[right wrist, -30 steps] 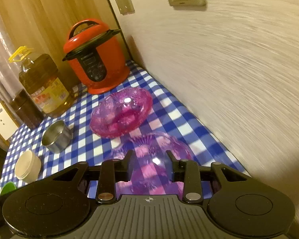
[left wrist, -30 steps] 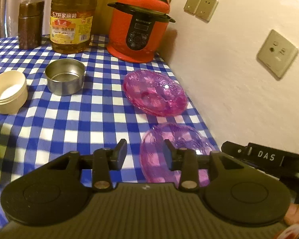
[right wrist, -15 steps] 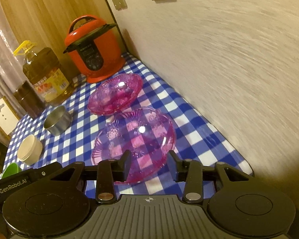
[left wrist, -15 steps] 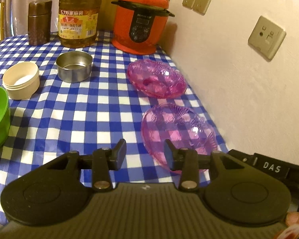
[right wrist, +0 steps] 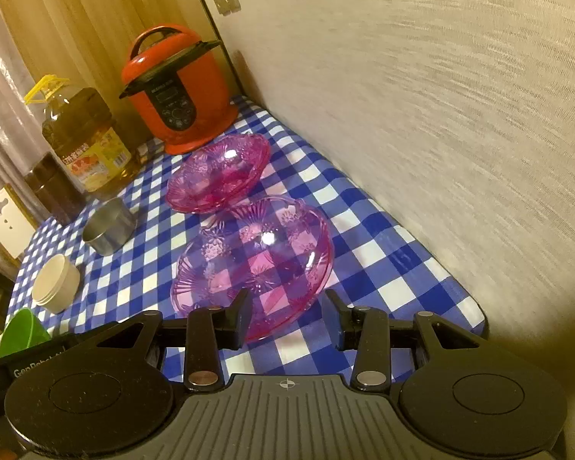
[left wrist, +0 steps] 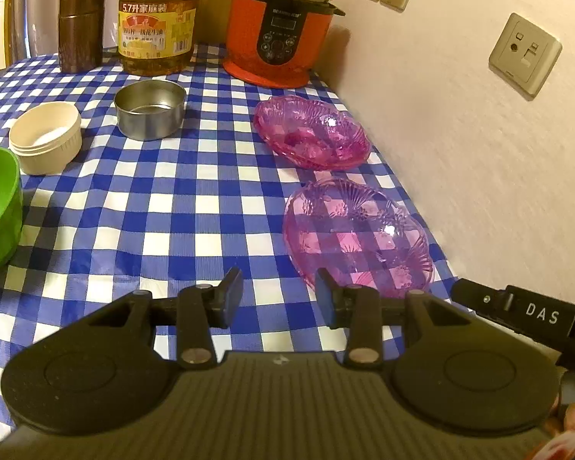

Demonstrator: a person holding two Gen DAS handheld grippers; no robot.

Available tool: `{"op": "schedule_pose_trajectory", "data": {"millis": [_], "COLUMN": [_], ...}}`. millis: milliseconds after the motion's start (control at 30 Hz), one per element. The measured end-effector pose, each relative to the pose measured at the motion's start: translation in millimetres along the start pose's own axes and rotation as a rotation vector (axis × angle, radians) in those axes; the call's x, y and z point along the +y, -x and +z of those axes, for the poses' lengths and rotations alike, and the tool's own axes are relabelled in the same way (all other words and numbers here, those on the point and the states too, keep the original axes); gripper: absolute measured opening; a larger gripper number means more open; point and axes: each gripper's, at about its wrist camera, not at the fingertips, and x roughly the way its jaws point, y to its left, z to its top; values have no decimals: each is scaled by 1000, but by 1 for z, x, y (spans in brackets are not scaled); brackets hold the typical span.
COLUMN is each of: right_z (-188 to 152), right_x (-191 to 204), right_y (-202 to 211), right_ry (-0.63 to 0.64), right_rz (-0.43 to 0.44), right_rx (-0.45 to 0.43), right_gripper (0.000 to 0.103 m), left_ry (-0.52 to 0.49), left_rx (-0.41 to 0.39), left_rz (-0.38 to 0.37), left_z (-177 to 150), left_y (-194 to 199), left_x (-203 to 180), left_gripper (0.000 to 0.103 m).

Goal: Organize plates and bowls
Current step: 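Grasp a pink plate rim with the left tool while the right tool grasps another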

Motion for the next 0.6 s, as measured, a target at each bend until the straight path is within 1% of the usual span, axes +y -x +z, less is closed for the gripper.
{"op": "schedule_pose_trajectory", "data": {"millis": [233, 600], "right_z": [-1, -1], "right_x": [-4, -17], "right_y": [-9, -30], "right_ry": [-19, -51], "right_rz": [6, 2], "right_rx": [8, 29], "right_gripper": [41, 41], "left_ry": [13, 43], "left_rx": [12, 37], "left_rz": [-10, -32], "left_z": [-1, -2], "left_y": [-9, -38], "left_x": [3, 1], "left_gripper": [37, 37]}}
